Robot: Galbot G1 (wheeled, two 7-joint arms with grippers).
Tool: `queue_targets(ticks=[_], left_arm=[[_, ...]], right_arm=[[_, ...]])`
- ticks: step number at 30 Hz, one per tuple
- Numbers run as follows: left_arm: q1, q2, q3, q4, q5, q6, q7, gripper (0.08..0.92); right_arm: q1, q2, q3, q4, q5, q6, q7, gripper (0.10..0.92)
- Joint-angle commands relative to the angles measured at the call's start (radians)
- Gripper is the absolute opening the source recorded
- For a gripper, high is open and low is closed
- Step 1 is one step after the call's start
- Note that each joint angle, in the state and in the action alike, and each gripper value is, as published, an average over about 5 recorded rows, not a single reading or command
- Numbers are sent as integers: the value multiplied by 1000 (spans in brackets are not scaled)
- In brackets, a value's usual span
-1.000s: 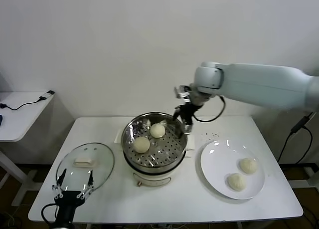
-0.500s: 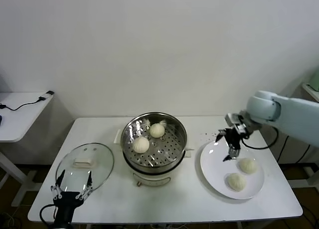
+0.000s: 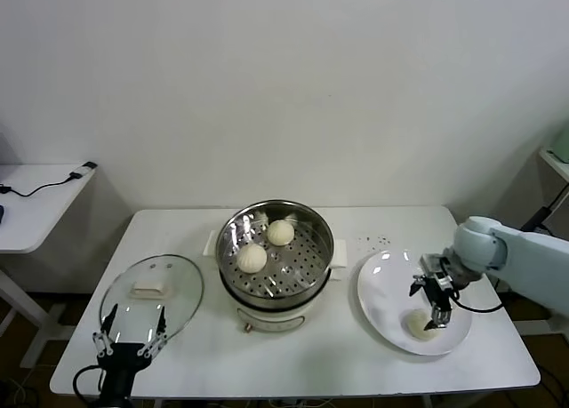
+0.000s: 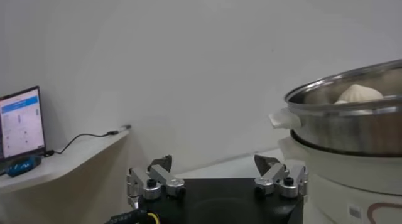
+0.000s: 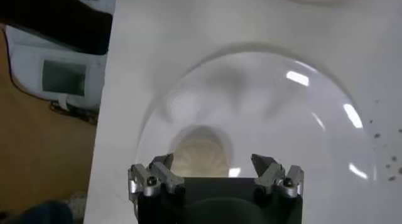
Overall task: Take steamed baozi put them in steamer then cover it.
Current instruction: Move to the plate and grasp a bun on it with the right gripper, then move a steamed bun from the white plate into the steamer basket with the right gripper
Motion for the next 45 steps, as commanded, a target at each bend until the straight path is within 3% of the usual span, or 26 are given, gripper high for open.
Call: queue_targets(ticks=[1, 11, 17, 26, 37, 45], left_arm=[[2, -1, -1, 4, 5, 0, -1, 823], [2, -2, -3, 10, 7, -2, -2, 823], [2, -2, -3, 11, 8, -2, -2, 823], [1, 0, -1, 9, 8, -2, -2, 823], [9, 0, 4, 2, 10, -3, -1, 823], [14, -3, 6, 1, 13, -6, -1, 823]], right_arm=[[-125, 9, 76, -57, -60, 5, 3, 823], [-122, 41, 67, -79, -60, 5, -2, 813], [-104, 41, 60, -81, -56, 8, -8, 738], [36, 63, -6, -94, -35, 59, -28, 696], [567, 347, -232, -168, -73, 547, -121, 696], [673, 568, -195, -190, -61, 724, -144, 698]])
